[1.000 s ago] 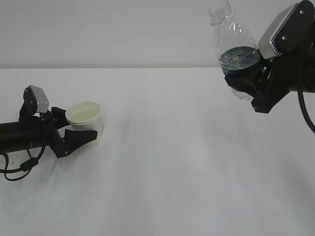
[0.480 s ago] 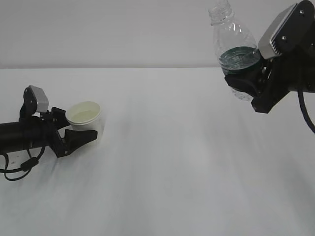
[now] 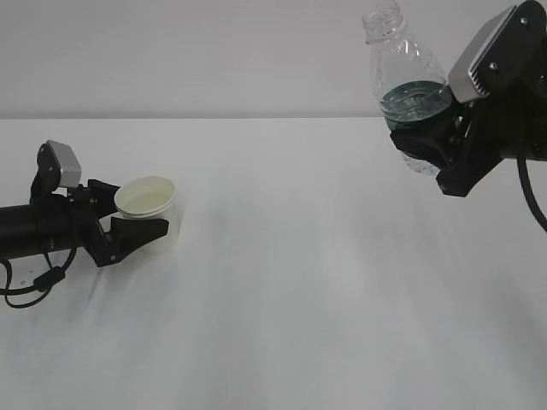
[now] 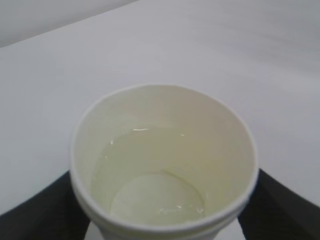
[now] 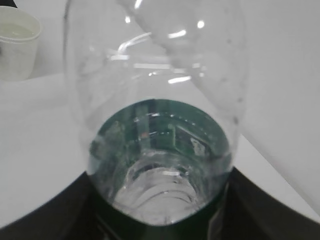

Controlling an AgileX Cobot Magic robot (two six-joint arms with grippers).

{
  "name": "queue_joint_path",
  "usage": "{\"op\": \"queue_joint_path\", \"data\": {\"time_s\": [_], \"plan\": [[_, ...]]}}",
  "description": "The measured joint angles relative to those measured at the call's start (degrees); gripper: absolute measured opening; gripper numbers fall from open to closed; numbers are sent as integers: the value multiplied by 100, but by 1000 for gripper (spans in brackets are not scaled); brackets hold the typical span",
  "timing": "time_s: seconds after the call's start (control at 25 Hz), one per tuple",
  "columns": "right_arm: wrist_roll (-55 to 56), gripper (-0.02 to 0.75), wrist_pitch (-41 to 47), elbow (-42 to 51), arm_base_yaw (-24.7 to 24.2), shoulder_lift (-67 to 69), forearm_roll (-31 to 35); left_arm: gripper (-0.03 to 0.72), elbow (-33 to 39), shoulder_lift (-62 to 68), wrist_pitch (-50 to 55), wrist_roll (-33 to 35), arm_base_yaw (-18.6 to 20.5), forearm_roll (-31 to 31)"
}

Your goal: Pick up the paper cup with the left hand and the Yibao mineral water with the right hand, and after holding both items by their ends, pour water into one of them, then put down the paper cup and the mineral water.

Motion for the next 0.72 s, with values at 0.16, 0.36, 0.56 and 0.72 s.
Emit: {"op": "queue_joint_path", "data": {"time_s": [0.16,0.36,0.56,0.72], "plan": [[0,435,0,0,0,0,0,599,0,0,0,-76,0,35],[0,435,0,0,0,0,0,597,0,0,0,-194,0,197],[0,435,0,0,0,0,0,594,24,0,0,-252,0,328],[0,435,0,0,0,0,0,594,56,0,-12,-264,0,338]]}}
